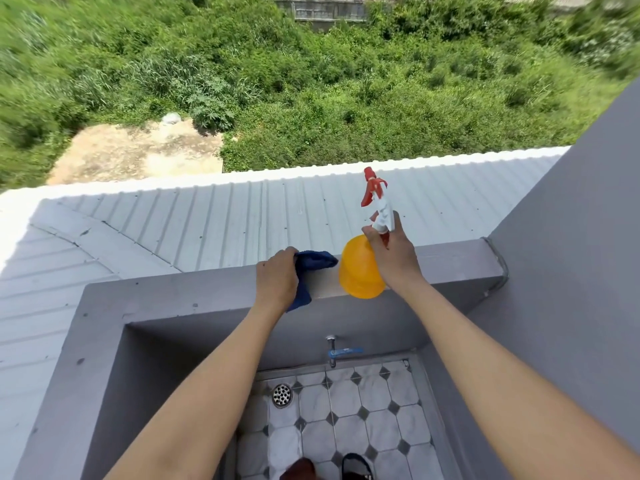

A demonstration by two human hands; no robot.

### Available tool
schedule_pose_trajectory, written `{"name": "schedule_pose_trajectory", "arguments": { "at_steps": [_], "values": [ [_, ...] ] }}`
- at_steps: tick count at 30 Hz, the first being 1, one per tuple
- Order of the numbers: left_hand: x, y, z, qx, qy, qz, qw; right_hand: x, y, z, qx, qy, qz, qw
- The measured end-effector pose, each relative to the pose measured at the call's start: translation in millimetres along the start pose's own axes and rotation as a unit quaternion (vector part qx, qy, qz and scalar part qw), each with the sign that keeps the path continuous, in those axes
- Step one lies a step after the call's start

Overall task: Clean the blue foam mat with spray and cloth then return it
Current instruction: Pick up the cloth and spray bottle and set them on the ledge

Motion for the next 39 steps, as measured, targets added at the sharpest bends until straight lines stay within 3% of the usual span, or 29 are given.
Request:
{"name": "schedule_pose_trajectory", "arguments": {
  "at_steps": [4,9,12,15,18,20,23,28,30,32,35,39],
  "values": [
    [-13,16,-31,0.26,0.12,-0.026,0.958,6,18,-14,-0.001,0.005,-0.005,1.0],
    [-41,13,-72,0.294,0.131,-0.013,0.947,12,45,-38,0.0,0.012,-0.001,1.0],
    [-48,8,-96,0.23,0.054,0.035,0.971,17,58,-46,0.009,0.019,0.0,1.0],
    [-34,-19,-113,0.023,-0.073,0.125,0.989,22,65,-52,0.011,0.022,-0.004,1.0],
    [3,-70,-107,-0.163,-0.18,0.219,0.945,22,72,-58,0.013,0.021,-0.011,1.0],
    [36,-99,-93,-0.239,-0.206,0.243,0.917,21,77,-62,0.012,0.024,-0.012,1.0],
    [63,-116,-72,-0.218,-0.173,0.235,0.931,17,80,-62,0.008,0.023,-0.013,1.0],
    [65,-116,-80,-0.287,-0.215,0.26,0.897,10,92,-72,-0.01,0.019,-0.04,0.999],
    [59,-113,-82,-0.275,-0.207,0.268,0.9,4,97,-77,-0.016,0.016,-0.056,0.998],
    [60,-116,-88,-0.208,-0.169,0.272,0.924,-1,101,-82,-0.014,0.016,-0.059,0.998],
    [63,-124,-87,-0.084,-0.056,0.2,0.975,0,104,-88,0.011,0.027,-0.049,0.998],
    [66,-150,-77,-0.173,0.001,0.183,0.968,0,109,-100,0.037,0.023,-0.016,0.999]
  ]
}}
Point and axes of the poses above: each hand's wrist, its own x-axis away from the middle knuckle, its own y-axis out of the back of the hand, z = x × y, the point moved 6 cm from there along -x, towards the middle knuckle, and after that the axes turned 13 degrees about x, right-handed, at the moved point
